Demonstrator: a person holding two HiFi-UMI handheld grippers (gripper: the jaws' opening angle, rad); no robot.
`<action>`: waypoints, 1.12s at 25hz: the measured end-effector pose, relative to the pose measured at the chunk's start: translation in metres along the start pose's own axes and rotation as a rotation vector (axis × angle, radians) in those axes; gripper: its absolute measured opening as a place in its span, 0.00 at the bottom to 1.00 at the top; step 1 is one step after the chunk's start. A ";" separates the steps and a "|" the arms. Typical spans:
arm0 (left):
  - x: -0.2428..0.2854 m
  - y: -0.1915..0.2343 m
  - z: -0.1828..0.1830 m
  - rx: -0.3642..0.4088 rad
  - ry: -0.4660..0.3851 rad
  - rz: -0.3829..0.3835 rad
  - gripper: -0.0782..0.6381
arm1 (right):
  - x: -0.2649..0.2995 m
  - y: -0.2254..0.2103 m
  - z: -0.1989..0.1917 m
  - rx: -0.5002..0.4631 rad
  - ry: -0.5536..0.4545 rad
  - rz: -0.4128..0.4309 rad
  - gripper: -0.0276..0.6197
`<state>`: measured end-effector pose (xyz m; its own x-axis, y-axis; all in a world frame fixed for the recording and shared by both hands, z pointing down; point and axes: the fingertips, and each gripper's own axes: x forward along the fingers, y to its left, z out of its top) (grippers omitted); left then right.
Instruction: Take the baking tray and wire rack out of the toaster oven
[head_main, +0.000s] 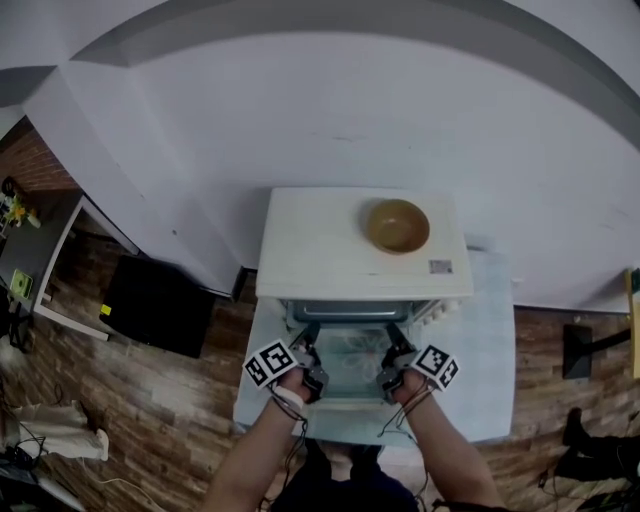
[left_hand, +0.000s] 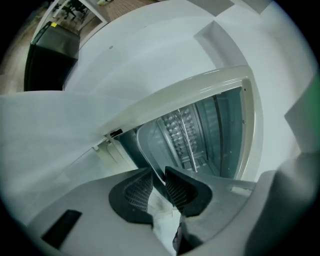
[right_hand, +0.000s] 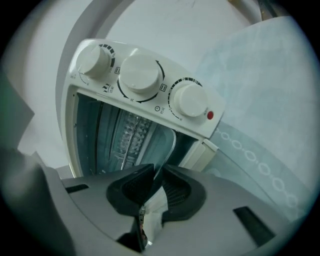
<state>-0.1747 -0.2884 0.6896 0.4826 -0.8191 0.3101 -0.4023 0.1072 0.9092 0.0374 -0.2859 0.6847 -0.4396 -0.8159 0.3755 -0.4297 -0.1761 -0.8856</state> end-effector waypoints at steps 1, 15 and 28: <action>-0.006 0.002 -0.005 -0.004 0.006 0.003 0.22 | -0.005 -0.002 -0.004 0.002 0.007 -0.003 0.14; -0.041 0.022 0.020 0.146 0.030 0.110 0.34 | -0.031 -0.024 0.004 -0.091 0.012 -0.057 0.29; -0.021 0.024 0.025 0.530 0.320 0.155 0.27 | -0.005 -0.022 0.021 -0.392 0.258 -0.138 0.21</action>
<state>-0.2141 -0.2825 0.6980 0.5630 -0.5990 0.5694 -0.7770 -0.1490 0.6116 0.0657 -0.2893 0.6959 -0.5174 -0.6274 0.5820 -0.7407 -0.0123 -0.6718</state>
